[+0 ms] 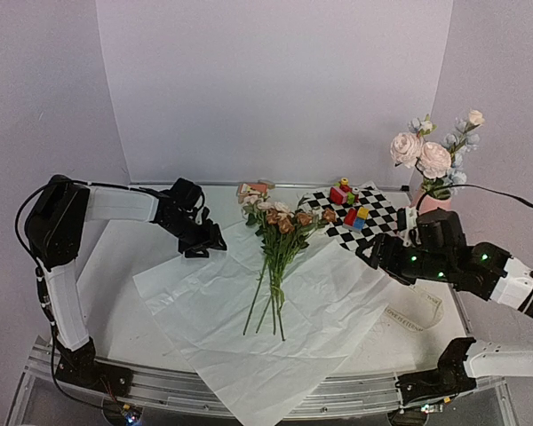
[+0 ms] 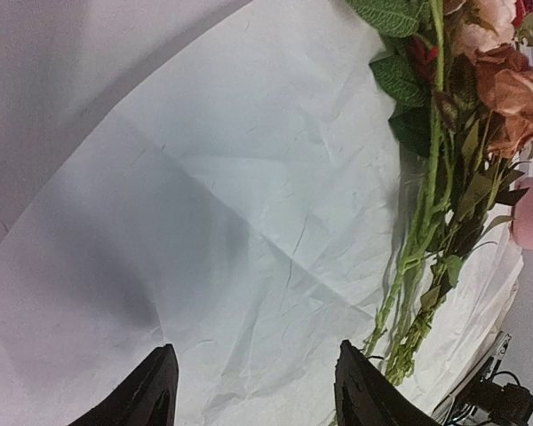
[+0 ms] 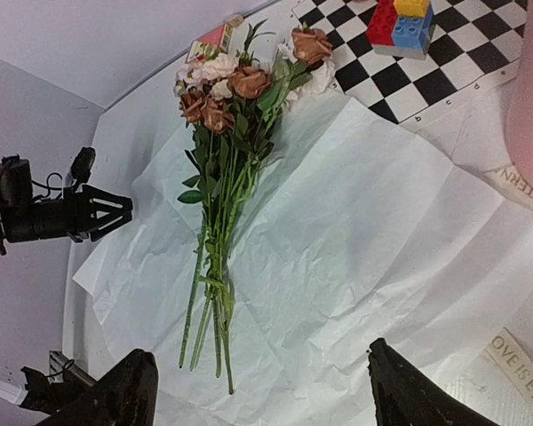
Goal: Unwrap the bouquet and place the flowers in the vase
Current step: Pick up the fake flower from the wrapping paper.
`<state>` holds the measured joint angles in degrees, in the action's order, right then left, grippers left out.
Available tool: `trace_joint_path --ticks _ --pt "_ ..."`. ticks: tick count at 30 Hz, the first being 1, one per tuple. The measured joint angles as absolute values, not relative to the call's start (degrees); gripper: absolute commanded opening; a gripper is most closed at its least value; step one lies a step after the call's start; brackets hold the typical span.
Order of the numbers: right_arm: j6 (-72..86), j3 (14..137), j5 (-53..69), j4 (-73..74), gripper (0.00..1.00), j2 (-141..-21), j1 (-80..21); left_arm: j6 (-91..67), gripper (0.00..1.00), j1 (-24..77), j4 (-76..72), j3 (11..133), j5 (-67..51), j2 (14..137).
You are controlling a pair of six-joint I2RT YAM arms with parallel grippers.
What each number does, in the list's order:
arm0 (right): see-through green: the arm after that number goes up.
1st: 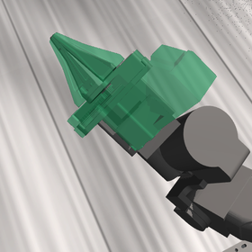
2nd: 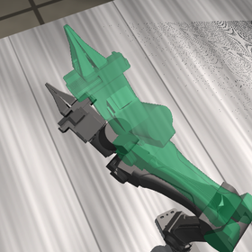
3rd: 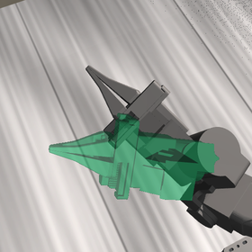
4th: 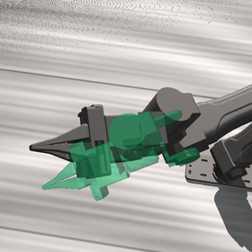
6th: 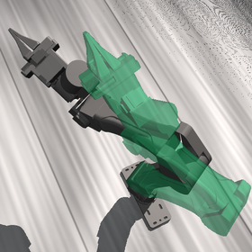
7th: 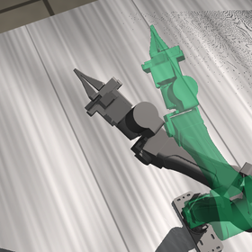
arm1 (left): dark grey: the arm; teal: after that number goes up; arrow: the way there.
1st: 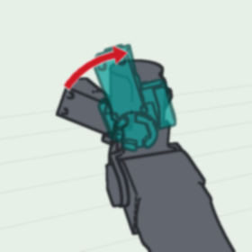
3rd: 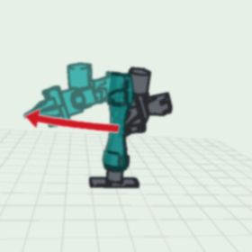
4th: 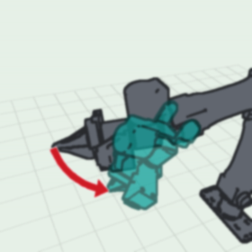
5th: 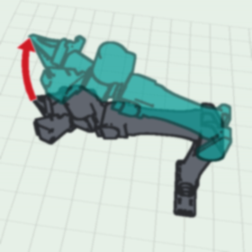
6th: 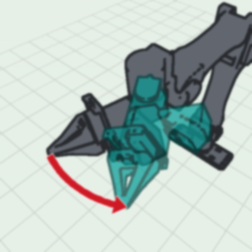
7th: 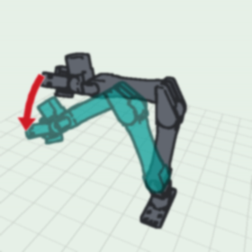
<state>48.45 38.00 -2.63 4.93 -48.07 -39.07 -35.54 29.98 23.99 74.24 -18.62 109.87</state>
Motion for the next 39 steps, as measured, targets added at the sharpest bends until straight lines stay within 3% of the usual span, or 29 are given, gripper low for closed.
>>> trace_joint_path --ticks 7,29,33,39 --pt "52.34 37.98 -7.3 -0.23 0.81 -54.59 -45.54 -34.8 0.61 28.65 25.11 71.54 -19.55 110.03" --pt "51.63 40.33 -8.16 -5.31 0.75 -68.2 -49.06 -34.1 0.65 20.67 24.63 69.71 -19.39 110.69" --pt "50.76 41.25 -7.98 -5.77 0.74 -69.81 -49.06 -30.04 0.57 24.24 25.48 72.41 -20.95 110.36" --pt "49.63 43.51 -6.67 -6.09 0.74 -74.64 -49.3 -25.87 0.38 30.9 25.05 75.05 -24.58 108.74"
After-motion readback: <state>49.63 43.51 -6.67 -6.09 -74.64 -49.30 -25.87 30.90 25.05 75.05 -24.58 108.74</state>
